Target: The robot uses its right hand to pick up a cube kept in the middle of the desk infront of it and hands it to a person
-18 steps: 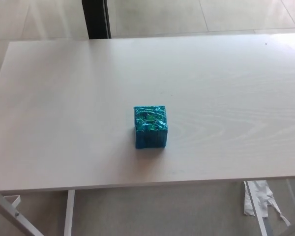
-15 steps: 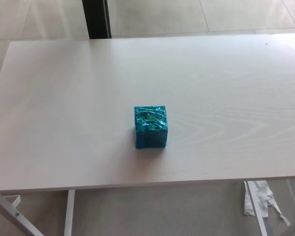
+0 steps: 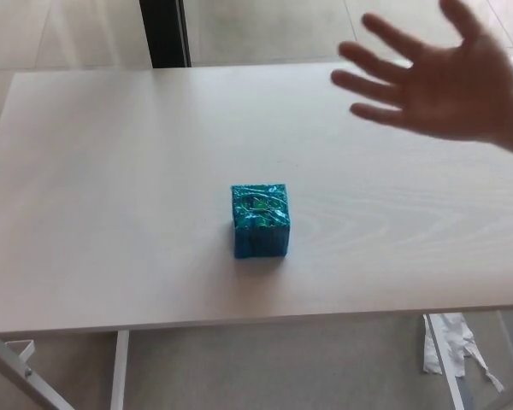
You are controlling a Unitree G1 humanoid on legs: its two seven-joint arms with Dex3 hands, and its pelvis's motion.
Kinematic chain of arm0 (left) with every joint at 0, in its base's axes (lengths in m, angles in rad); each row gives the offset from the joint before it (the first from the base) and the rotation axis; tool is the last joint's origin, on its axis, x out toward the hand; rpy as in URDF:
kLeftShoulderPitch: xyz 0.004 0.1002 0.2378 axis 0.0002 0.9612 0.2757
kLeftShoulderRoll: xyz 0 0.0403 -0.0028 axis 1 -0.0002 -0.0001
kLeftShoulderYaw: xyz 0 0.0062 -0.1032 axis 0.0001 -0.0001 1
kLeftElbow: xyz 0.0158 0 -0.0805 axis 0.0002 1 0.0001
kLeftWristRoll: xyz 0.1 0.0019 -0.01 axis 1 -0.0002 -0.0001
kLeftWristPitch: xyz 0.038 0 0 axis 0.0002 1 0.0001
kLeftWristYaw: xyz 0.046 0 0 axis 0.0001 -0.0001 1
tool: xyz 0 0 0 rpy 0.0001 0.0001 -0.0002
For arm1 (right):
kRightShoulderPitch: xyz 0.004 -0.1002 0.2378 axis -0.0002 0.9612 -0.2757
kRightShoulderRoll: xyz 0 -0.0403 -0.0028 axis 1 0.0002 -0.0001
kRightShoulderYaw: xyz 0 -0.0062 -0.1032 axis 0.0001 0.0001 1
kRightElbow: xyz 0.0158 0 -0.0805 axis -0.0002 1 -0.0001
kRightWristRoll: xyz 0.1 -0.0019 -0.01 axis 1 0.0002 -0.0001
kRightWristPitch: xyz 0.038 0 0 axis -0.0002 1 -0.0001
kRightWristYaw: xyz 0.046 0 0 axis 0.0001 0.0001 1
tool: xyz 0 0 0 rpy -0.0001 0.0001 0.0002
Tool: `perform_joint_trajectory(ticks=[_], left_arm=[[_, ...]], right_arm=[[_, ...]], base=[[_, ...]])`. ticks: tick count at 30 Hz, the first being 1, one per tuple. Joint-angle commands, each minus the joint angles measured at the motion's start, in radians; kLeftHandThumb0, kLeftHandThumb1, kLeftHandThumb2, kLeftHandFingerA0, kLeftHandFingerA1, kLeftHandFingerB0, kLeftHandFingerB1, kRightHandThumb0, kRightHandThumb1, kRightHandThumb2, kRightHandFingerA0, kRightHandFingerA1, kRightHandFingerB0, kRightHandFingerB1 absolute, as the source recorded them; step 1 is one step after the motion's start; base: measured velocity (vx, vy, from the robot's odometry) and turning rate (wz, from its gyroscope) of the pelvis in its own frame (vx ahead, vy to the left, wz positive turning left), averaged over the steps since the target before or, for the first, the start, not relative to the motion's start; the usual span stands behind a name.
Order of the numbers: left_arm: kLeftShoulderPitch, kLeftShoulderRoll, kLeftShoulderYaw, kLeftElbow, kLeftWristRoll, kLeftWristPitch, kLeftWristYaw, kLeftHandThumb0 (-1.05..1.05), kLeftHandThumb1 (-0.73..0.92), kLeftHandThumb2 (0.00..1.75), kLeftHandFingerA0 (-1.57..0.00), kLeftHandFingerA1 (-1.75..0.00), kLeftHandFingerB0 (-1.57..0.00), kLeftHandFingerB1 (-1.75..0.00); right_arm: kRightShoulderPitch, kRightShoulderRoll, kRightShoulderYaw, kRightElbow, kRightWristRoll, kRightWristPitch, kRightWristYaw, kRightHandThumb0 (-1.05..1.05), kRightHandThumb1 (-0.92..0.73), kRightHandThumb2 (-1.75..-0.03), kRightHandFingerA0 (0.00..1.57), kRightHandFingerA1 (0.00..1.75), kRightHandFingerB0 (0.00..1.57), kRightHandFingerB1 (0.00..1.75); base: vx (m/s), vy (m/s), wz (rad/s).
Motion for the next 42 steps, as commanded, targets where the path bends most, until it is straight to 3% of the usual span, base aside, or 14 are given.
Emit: perform_joint_trajectory(ticks=[1, 9, 10, 11, 17, 18, 23, 24, 29, 30, 31, 32, 41, 42], left_arm=[[-0.004, -0.001, 0.025, 0.008, -0.043, 0.010, -0.009, -0.54, 0.50, 0.56, -0.78, -0.59, -0.62, -0.44], [-0.017, -0.008, 0.009, 0.010, -0.030, 0.002, -0.002, -0.57, 0.49, 0.56, -0.76, -0.60, -0.62, -0.44], [-0.018, -0.012, 0.008, 0.012, -0.029, -0.001, -0.001, -0.59, 0.38, 0.79, -0.76, -0.70, -0.55, -0.57], [-0.016, -0.014, 0.008, 0.010, -0.031, -0.003, -0.007, -0.59, 0.48, 0.55, -0.78, -0.62, -0.59, -0.44], [-0.018, -0.015, -0.010, 0.008, -0.013, -0.003, 0.004, -0.58, 0.48, 0.56, -0.78, -0.60, -0.63, -0.44], [-0.017, -0.015, -0.012, 0.006, -0.013, -0.005, 0.004, -0.59, 0.48, 0.55, -0.79, -0.62, -0.63, -0.44], [-0.012, -0.022, -0.011, 0.007, -0.015, -0.020, -0.006, -0.60, 0.38, 0.80, -0.75, -0.71, -0.58, -0.58], [-0.013, -0.022, -0.013, 0.007, -0.015, -0.018, -0.006, -0.57, 0.50, 0.56, -0.77, -0.62, -0.62, -0.45], [-0.019, -0.022, -0.024, 0.012, -0.006, -0.006, 0.007, -0.56, 0.50, 0.56, -0.80, -0.64, -0.64, -0.44], [-0.020, -0.025, -0.015, 0.015, -0.016, -0.006, -0.001, -0.56, 0.50, 0.56, -0.78, -0.62, -0.63, -0.45], [-0.020, -0.026, -0.012, 0.017, -0.020, -0.007, -0.004, -0.59, 0.49, 0.56, -0.79, -0.62, -0.64, -0.45], [-0.023, -0.026, -0.015, 0.017, -0.018, -0.003, -0.001, -0.57, 0.50, 0.56, -0.79, -0.61, -0.64, -0.45], [-0.028, -0.025, -0.026, 0.014, -0.010, -0.006, -0.003, -0.60, 0.50, 0.56, -0.77, -0.62, -0.64, -0.45], [-0.029, -0.023, -0.031, 0.013, -0.005, -0.007, -0.001, -0.61, 0.50, 0.56, -0.79, -0.63, -0.64, -0.45]], right_arm=[[-0.031, 0.000, -0.032, -0.193, 0.116, -0.052, 0.085, -0.57, -0.49, -0.56, 0.47, 0.44, 0.34, 0.32], [-0.080, 0.100, 0.033, -0.778, 0.218, 0.047, 0.073, -0.80, -0.43, -0.76, 0.59, 0.48, 0.43, 0.43], [-0.097, 0.108, 0.086, -0.903, 0.198, 0.031, 0.067, -0.69, -0.42, -0.79, 0.45, 0.47, 0.38, 0.45], [-0.117, 0.115, 0.121, -0.981, 0.201, 0.051, 0.062, -0.67, -0.42, -0.78, 0.43, 0.47, 0.37, 0.44], [-0.222, 0.150, 0.291, -1.247, 0.172, 0.171, 0.025, -0.56, -0.41, -0.83, 0.38, 0.55, 0.22, 0.44], [-0.258, 0.154, 0.337, -1.288, 0.147, 0.205, 0.016, -0.59, -0.55, -0.56, 0.40, 0.41, 0.33, 0.31], [-0.396, 0.228, 0.499, -1.318, 0.063, 0.250, 0.035, -0.60, -0.42, -0.77, 0.36, 0.51, 0.27, 0.44], [-0.410, 0.237, 0.520, -1.312, 0.041, 0.256, 0.040, -0.63, -0.43, -0.79, 0.36, 0.51, 0.27, 0.44], [-0.504, 0.293, 0.667, -1.225, -0.123, 0.252, 0.065, -0.64, -0.52, -0.57, 0.44, 0.47, 0.40, 0.33], [-0.522, 0.296, 0.712, -1.222, -0.171, 0.272, 0.073, -0.68, -0.42, -0.81, 0.37, 0.53, 0.33, 0.45], [-0.534, 0.299, 0.744, -1.218, -0.198, 0.287, 0.078, -0.65, -0.53, -0.57, 0.41, 0.44, 0.39, 0.33], [-0.549, 0.311, 0.783, -1.212, -0.230, 0.304, 0.080, -0.68, -0.42, -0.81, 0.37, 0.52, 0.33, 0.44], [-0.661, 0.362, 1.015, -1.109, -0.402, 0.373, 0.078, -0.73, -0.56, -0.58, 0.43, 0.47, 0.37, 0.33], [-0.671, 0.365, 1.037, -1.086, -0.432, 0.358, 0.070, -0.84, -0.49, -0.86, 0.42, 0.55, 0.31, 0.43]], base=[[0.00, 0.000, 0.00], [0.00, 0.000, 0.00], [0.00, 0.000, 0.00], [0.00, 0.000, 0.00], [0.00, 0.000, 0.00], [0.00, 0.000, 0.00], [0.00, 0.000, 0.00], [0.00, 0.000, 0.00], [0.00, 0.000, 0.00], [0.00, 0.000, 0.00], [0.00, 0.000, 0.00], [0.00, 0.000, 0.00], [0.00, 0.000, 0.00], [0.00, 0.000, 0.00]])
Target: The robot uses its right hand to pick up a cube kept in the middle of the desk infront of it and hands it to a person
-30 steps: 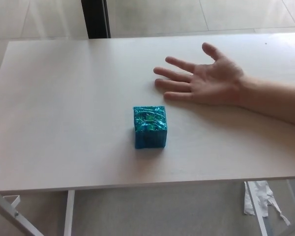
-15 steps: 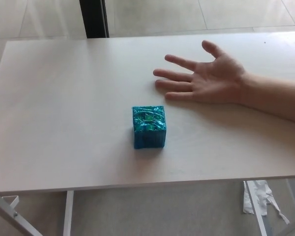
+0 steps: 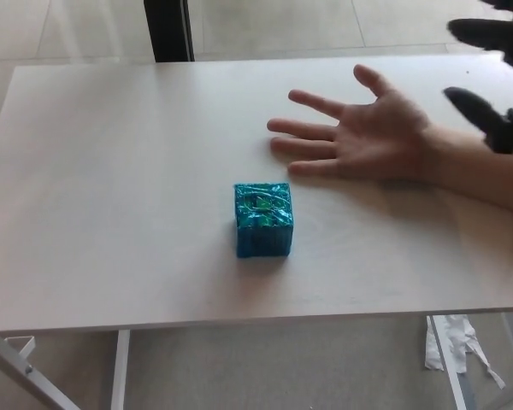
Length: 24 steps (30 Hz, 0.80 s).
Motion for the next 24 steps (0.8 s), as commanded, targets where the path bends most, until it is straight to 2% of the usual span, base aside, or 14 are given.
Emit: perform_joint_trajectory(ticks=[1, 2, 3, 4, 5, 12, 16, 17, 18, 19, 20, 21, 22, 24], left_arm=[[-0.005, 0.003, -0.020, 0.007, 0.008, -0.008, 0.004, -0.61, 0.50, 0.56, -0.79, -0.63, -0.64, -0.45], [-0.005, 0.002, -0.022, 0.009, 0.009, -0.008, 0.007, -0.62, 0.50, 0.56, -0.79, -0.63, -0.65, -0.45], [-0.004, 0.001, -0.014, 0.006, -0.001, -0.008, 0.000, -0.60, 0.50, 0.56, -0.80, -0.65, -0.66, -0.46], [-0.004, 0.001, -0.025, 0.006, 0.009, -0.006, 0.008, -0.60, 0.51, 0.56, -0.79, -0.66, -0.64, -0.45], [0.003, 0.002, -0.029, 0.006, 0.012, -0.018, -0.009, -0.61, 0.53, 0.56, -0.72, -0.63, -0.61, -0.45], [0.004, 0.004, -0.023, 0.001, -0.002, -0.008, -0.002, -0.57, 0.51, 0.56, -0.75, -0.68, -0.65, -0.46], [0.011, 0.003, -0.029, -0.002, 0.001, -0.019, -0.006, -0.60, 0.51, 0.56, -0.70, -0.62, -0.65, -0.45], [0.016, 0.006, -0.033, -0.007, 0.003, -0.024, -0.020, -0.63, 0.41, 0.83, -0.63, -0.68, -0.57, -0.57], [0.015, 0.007, -0.034, -0.004, 0.004, -0.020, -0.014, -0.62, 0.41, 0.82, -0.64, -0.68, -0.56, -0.57], [0.017, 0.009, -0.037, -0.005, 0.006, -0.024, -0.012, -0.60, 0.53, 0.57, -0.72, -0.66, -0.62, -0.45], [0.016, 0.009, -0.038, -0.005, 0.006, -0.024, -0.012, -0.60, 0.53, 0.57, -0.72, -0.66, -0.62, -0.45], [0.006, 0.009, -0.044, 0.003, 0.013, -0.013, 0.006, -0.60, 0.41, 0.81, -0.73, -0.73, -0.58, -0.58], [-0.001, 0.008, -0.044, 0.005, 0.011, -0.008, 0.011, -0.59, 0.51, 0.56, -0.78, -0.69, -0.63, -0.46], [0.001, 0.010, -0.055, 0.003, 0.020, -0.015, 0.009, -0.59, 0.53, 0.56, -0.76, -0.67, -0.63, -0.45]], right_arm=[[-0.138, 0.031, 0.268, 0.028, -0.329, 0.184, 0.009, -0.84, -0.49, -0.86, 0.42, 0.55, 0.31, 0.43], [-0.150, 0.028, 0.293, 0.037, -0.345, 0.208, 0.019, -0.76, -0.58, -0.58, 0.44, 0.49, 0.36, 0.34], [-0.157, 0.033, 0.315, 0.059, -0.360, 0.196, 0.013, -0.80, -0.47, -0.86, 0.42, 0.57, 0.32, 0.44], [-0.170, 0.036, 0.349, 0.094, -0.391, 0.180, 0.012, -0.74, -0.42, -0.85, 0.40, 0.61, 0.33, 0.47], [-0.192, 0.038, 0.388, 0.132, -0.422, 0.174, 0.019, -0.76, -0.55, -0.58, 0.44, 0.60, 0.43, 0.39], [-0.259, 0.041, 0.472, 0.214, -0.471, 0.180, 0.022, -0.74, -0.57, -0.59, 0.43, 0.57, 0.42, 0.41], [-0.295, 0.040, 0.519, 0.277, -0.514, 0.172, 0.008, -0.72, -0.56, -0.58, 0.45, 0.59, 0.43, 0.40], [-0.315, 0.038, 0.549, 0.317, -0.547, 0.165, 0.002, -0.71, -0.56, -0.58, 0.49, 0.62, 0.43, 0.40], [-0.320, 0.038, 0.561, 0.332, -0.555, 0.162, 0.002, -0.69, -0.43, -0.86, 0.44, 0.65, 0.37, 0.50], [-0.330, 0.036, 0.580, 0.360, -0.568, 0.146, -0.004, -0.69, -0.43, -0.87, 0.43, 0.64, 0.36, 0.51], [-0.332, 0.035, 0.583, 0.363, -0.567, 0.145, -0.006, -0.69, -0.43, -0.87, 0.43, 0.64, 0.36, 0.51], [-0.338, 0.042, 0.591, 0.391, -0.569, 0.131, -0.019, -0.70, -0.57, -0.58, 0.46, 0.57, 0.43, 0.40], [-0.344, 0.046, 0.600, 0.400, -0.574, 0.140, -0.018, -0.70, -0.58, -0.59, 0.42, 0.54, 0.42, 0.39], [-0.345, 0.055, 0.614, 0.410, -0.581, 0.128, -0.032, -0.70, -0.58, -0.58, 0.40, 0.55, 0.42, 0.39]], base=[[0.00, 0.000, 0.00], [0.00, 0.000, 0.00], [0.00, 0.000, 0.00], [0.00, 0.000, 0.00], [0.00, 0.000, 0.00], [0.00, 0.000, 0.00], [0.00, 0.000, 0.00], [0.00, 0.000, 0.00], [0.00, 0.000, 0.00], [0.00, 0.000, 0.00], [0.00, 0.000, 0.00], [0.00, 0.000, 0.00], [0.00, 0.000, 0.00], [0.00, 0.000, 0.00]])
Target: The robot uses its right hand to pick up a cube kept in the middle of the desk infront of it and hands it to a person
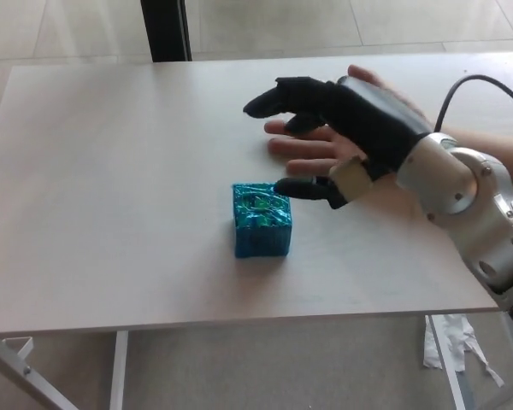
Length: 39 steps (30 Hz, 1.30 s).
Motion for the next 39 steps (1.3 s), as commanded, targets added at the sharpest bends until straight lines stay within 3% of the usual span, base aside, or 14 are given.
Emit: perform_joint_trajectory(ticks=[1, 19, 20, 21, 22, 24, 25, 27, 32, 35, 36, 37, 38, 39], left_arm=[[-0.001, 0.010, -0.027, 0.000, 0.020, -0.015, 0.010, -0.59, 0.53, 0.56, -0.76, -0.67, -0.63, -0.45], [0.014, 0.005, -0.068, -0.006, 0.018, -0.046, -0.006, -0.63, 0.53, 0.56, -0.69, -0.70, -0.61, -0.45], [0.012, 0.004, -0.073, -0.005, 0.022, -0.050, -0.005, -0.65, 0.42, 0.84, -0.63, -0.70, -0.56, -0.58], [0.009, 0.003, -0.077, 0.000, 0.024, -0.052, 0.000, -0.62, 0.54, 0.57, -0.69, -0.64, -0.65, -0.45], [0.004, -0.001, -0.080, 0.007, 0.025, -0.052, 0.006, -0.64, 0.54, 0.57, -0.70, -0.63, -0.63, -0.45], [0.000, -0.002, -0.083, 0.010, 0.022, -0.052, 0.006, -0.64, 0.54, 0.57, -0.70, -0.63, -0.63, -0.45], [0.000, -0.001, -0.084, 0.008, 0.022, -0.053, 0.006, -0.65, 0.53, 0.57, -0.76, -0.74, -0.66, -0.46], [0.000, 0.002, -0.088, 0.003, 0.022, -0.051, 0.006, -0.64, 0.54, 0.57, -0.73, -0.71, -0.66, -0.47], [0.000, 0.007, -0.099, -0.005, 0.024, -0.054, 0.001, -0.64, 0.55, 0.57, -0.71, -0.67, -0.65, -0.46], [-0.001, 0.005, -0.101, 0.001, 0.026, -0.058, -0.009, -0.65, 0.55, 0.57, -0.77, -0.69, -0.64, -0.45], [-0.003, 0.005, -0.097, -0.001, 0.021, -0.050, -0.009, -0.63, 0.55, 0.57, -0.76, -0.67, -0.64, -0.45], [-0.004, 0.004, -0.096, -0.001, 0.020, -0.047, -0.006, -0.64, 0.43, 0.84, -0.72, -0.73, -0.58, -0.58], [-0.005, 0.006, -0.101, -0.002, 0.025, -0.045, -0.002, -0.63, 0.56, 0.57, -0.79, -0.66, -0.65, -0.45], [-0.005, 0.006, -0.104, -0.003, 0.027, -0.044, 0.000, -0.63, 0.56, 0.57, -0.79, -0.66, -0.65, -0.45]], right_arm=[[-0.078, 0.007, 0.103, 0.122, -0.228, 0.009, -0.032, -0.70, -0.58, -0.58, 0.40, 0.55, 0.42, 0.39], [-0.063, 0.165, 0.216, 0.196, -0.353, 0.169, -0.029, -0.77, -0.66, -0.60, 0.28, 0.44, 0.33, 0.35], [-0.059, 0.176, 0.208, 0.209, -0.350, 0.167, -0.037, -0.78, -0.66, -0.60, 0.25, 0.45, 0.32, 0.35], [-0.057, 0.183, 0.207, 0.219, -0.356, 0.168, -0.039, -0.80, -0.67, -0.61, 0.22, 0.47, 0.30, 0.36], [-0.055, 0.188, 0.214, 0.229, -0.368, 0.172, -0.037, -0.81, -0.51, -0.91, 0.18, 0.54, 0.23, 0.46], [-0.053, 0.191, 0.210, 0.233, -0.378, 0.171, -0.034, -0.81, -0.51, -0.91, 0.18, 0.54, 0.23, 0.46], [-0.052, 0.191, 0.213, 0.237, -0.385, 0.168, -0.037, -0.82, -0.67, -0.61, 0.20, 0.49, 0.28, 0.37], [-0.047, 0.184, 0.243, 0.242, -0.430, 0.174, -0.035, -0.82, -0.67, -0.61, 0.21, 0.50, 0.27, 0.36], [-0.022, 0.177, 0.255, 0.243, -0.476, 0.194, -0.055, -0.78, -0.65, -0.60, 0.28, 0.54, 0.25, 0.37], [0.027, 0.170, 0.291, 0.254, -0.563, 0.187, -0.206, -0.61, -0.60, -0.59, 0.79, 1.20, 0.36, 0.41], [0.030, 0.172, 0.297, 0.255, -0.571, 0.196, -0.209, -0.59, -0.62, -0.59, 0.83, 1.27, 0.36, 0.41], [0.041, 0.179, 0.300, 0.260, -0.581, 0.201, -0.229, -0.58, -0.63, -0.59, 0.83, 1.39, 0.38, 0.41], [0.048, 0.184, 0.302, 0.262, -0.587, 0.205, -0.242, -0.65, -0.52, -0.92, 0.88, 1.23, 0.31, 0.53], [0.053, 0.187, 0.301, 0.263, -0.592, 0.206, -0.250, -0.65, -0.52, -0.92, 0.88, 1.23, 0.31, 0.53]], base=[[0.00, 0.000, 0.00], [0.00, 0.000, 0.00], [0.00, 0.000, 0.00], [0.00, 0.000, 0.00], [0.00, 0.000, 0.00], [0.00, 0.000, 0.00], [0.00, 0.000, 0.00], [0.00, 0.000, 0.00], [0.00, 0.000, 0.00], [0.00, 0.000, 0.00], [0.00, 0.000, 0.00], [0.00, 0.000, 0.00], [0.00, 0.000, 0.00], [0.00, 0.000, 0.00]])
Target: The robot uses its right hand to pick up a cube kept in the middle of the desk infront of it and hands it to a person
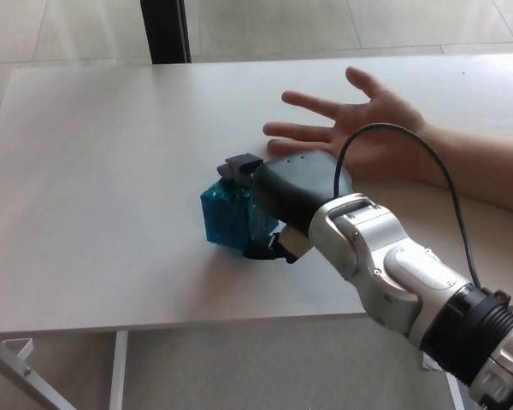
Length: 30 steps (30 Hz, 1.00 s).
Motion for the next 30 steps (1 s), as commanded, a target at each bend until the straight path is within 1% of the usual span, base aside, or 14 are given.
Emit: perform_joint_trajectory(ticks=[1, 2, 6, 7, 10, 11, 15, 16, 25, 26, 27, 28, 29, 30], left_arm=[[-0.003, 0.002, -0.019, -0.006, 0.024, -0.028, 0.003, -0.63, 0.57, 0.58, -0.75, -0.64, -0.64, -0.45], [-0.003, -0.001, -0.023, -0.007, 0.027, -0.033, 0.003, -0.64, 0.58, 0.58, -0.75, -0.66, -0.65, -0.46], [-0.019, -0.012, -0.039, 0.000, 0.038, -0.032, 0.014, -0.66, 0.59, 0.58, -0.78, -0.66, -0.65, -0.45], [-0.019, -0.018, -0.037, 0.002, 0.034, -0.044, 0.005, -0.65, 0.60, 0.58, -0.73, -0.65, -0.69, -0.48], [-0.021, -0.023, -0.044, 0.003, 0.040, -0.056, 0.008, -0.66, 0.60, 0.59, -0.74, -0.64, -0.68, -0.47], [-0.024, -0.025, -0.038, 0.004, 0.030, -0.045, 0.006, -0.66, 0.59, 0.58, -0.77, -0.64, -0.71, -0.48], [-0.036, -0.029, -0.050, 0.003, 0.042, -0.043, 0.012, -0.66, 0.62, 0.59, -0.75, -0.59, -0.69, -0.48], [-0.035, -0.029, -0.057, 0.002, 0.048, -0.046, 0.010, -0.68, 0.63, 0.60, -0.73, -0.59, -0.66, -0.47], [-0.039, -0.034, -0.060, -0.006, 0.041, -0.050, 0.001, -0.70, 0.67, 0.60, -0.74, -0.63, -0.62, -0.46], [-0.039, -0.033, -0.060, -0.008, 0.040, -0.048, -0.002, -0.69, 0.67, 0.61, -0.75, -0.62, -0.60, -0.46], [-0.041, -0.030, -0.060, -0.007, 0.040, -0.048, -0.002, -0.69, 0.67, 0.61, -0.75, -0.62, -0.60, -0.46], [-0.042, -0.033, -0.054, -0.002, 0.034, -0.045, 0.000, -0.69, 0.66, 0.61, -0.76, -0.63, -0.61, -0.46], [-0.043, -0.033, -0.056, -0.002, 0.037, -0.042, 0.005, -0.69, 0.67, 0.60, -0.78, -0.63, -0.62, -0.45], [-0.042, -0.030, -0.060, -0.003, 0.041, -0.040, 0.004, -0.70, 0.68, 0.61, -0.74, -0.61, -0.62, -0.45]], right_arm=[[0.086, 0.000, 0.021, 0.026, -0.100, 0.057, -0.101, -0.60, -0.54, -0.96, 0.91, 1.23, 0.31, 0.54], [0.101, 0.010, 0.016, 0.022, -0.097, 0.067, -0.105, -0.56, -0.69, -0.64, 0.76, 1.46, 0.41, 0.42], [0.148, 0.067, -0.006, 0.049, -0.093, 0.059, -0.184, -0.53, -0.64, -0.65, 0.81, 1.54, 0.49, 0.46], [0.161, 0.094, -0.002, 0.075, -0.096, 0.057, -0.220, -0.53, -0.49, -0.95, 1.15, 1.33, 0.44, 0.62], [0.172, 0.116, -0.002, 0.095, -0.111, 0.062, -0.240, -0.53, -0.49, -0.96, 1.16, 1.34, 0.45, 0.62], [0.176, 0.133, 0.001, 0.103, -0.118, 0.072, -0.245, -0.56, -0.63, -0.66, 0.83, 1.61, 0.51, 0.50], [0.204, 0.163, -0.014, 0.133, -0.127, 0.057, -0.371, -0.55, -0.47, -0.82, 1.11, 1.45, 0.61, 0.65], [0.213, 0.177, -0.034, 0.154, -0.106, 0.024, -0.430, -0.40, -0.58, -0.63, 1.00, 1.75, 0.83, 0.69], [0.221, 0.227, -0.098, 0.273, -0.090, -0.056, -0.667, -0.43, -0.54, -0.60, 0.93, 1.75, 0.88, 0.76], [0.225, 0.229, -0.104, 0.274, -0.089, -0.056, -0.674, -0.44, -0.37, -0.86, 1.22, 1.39, 0.82, 0.81], [0.221, 0.234, -0.107, 0.284, -0.090, -0.059, -0.680, -0.44, -0.37, -0.86, 1.22, 1.39, 0.82, 0.81], [0.228, 0.232, -0.122, 0.286, -0.081, -0.086, -0.724, -0.44, -0.57, -0.60, 0.86, 1.73, 0.83, 0.78], [0.230, 0.232, -0.130, 0.289, -0.075, -0.103, -0.736, -0.43, -0.40, -0.88, 1.18, 1.36, 0.80, 0.84], [0.231, 0.231, -0.139, 0.287, -0.067, -0.116, -0.738, -0.42, -0.41, -0.88, 1.16, 1.36, 0.80, 0.85]], base=[[0.00, 0.000, 0.00], [0.00, 0.000, 0.00], [0.00, 0.000, 0.00], [0.00, 0.000, 0.00], [0.00, 0.000, 0.00], [0.00, 0.000, 0.00], [0.00, 0.000, 0.00], [0.00, 0.000, 0.00], [0.00, 0.000, 0.00], [0.00, 0.000, 0.00], [0.00, 0.000, 0.00], [0.00, 0.000, 0.00], [0.00, 0.000, 0.00], [0.00, 0.000, 0.00]])
